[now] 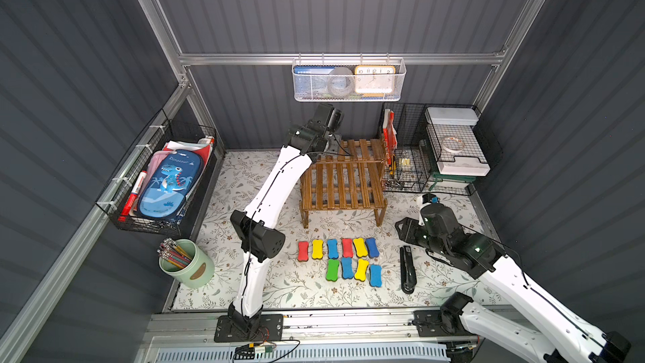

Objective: Remove the whiteboard erasers from the shelf
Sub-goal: Pick up the whiteboard eraser from the shelf.

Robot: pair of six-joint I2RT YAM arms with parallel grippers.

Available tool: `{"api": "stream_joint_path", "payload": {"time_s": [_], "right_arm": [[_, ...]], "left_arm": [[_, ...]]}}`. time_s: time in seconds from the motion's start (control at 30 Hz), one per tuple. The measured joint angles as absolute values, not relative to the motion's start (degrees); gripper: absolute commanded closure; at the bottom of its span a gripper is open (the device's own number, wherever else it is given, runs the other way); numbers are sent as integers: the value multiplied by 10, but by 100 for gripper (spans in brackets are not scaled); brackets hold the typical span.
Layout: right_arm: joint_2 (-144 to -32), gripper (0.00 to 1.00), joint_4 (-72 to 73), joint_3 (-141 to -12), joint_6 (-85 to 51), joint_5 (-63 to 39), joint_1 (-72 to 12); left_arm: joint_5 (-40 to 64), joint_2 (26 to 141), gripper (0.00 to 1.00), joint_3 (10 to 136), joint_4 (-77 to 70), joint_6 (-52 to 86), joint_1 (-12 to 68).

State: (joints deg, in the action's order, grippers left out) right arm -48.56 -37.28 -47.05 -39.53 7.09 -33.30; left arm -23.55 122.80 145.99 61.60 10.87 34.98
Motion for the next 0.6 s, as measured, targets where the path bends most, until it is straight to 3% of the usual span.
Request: {"api": "stream_joint_path", "payload": {"time_s": [0.6], "right_arm": [[-486,49,-373,-470,-394,70,-327]], "left_arm": [[-273,1218,37,1408,583,109,350]]}}
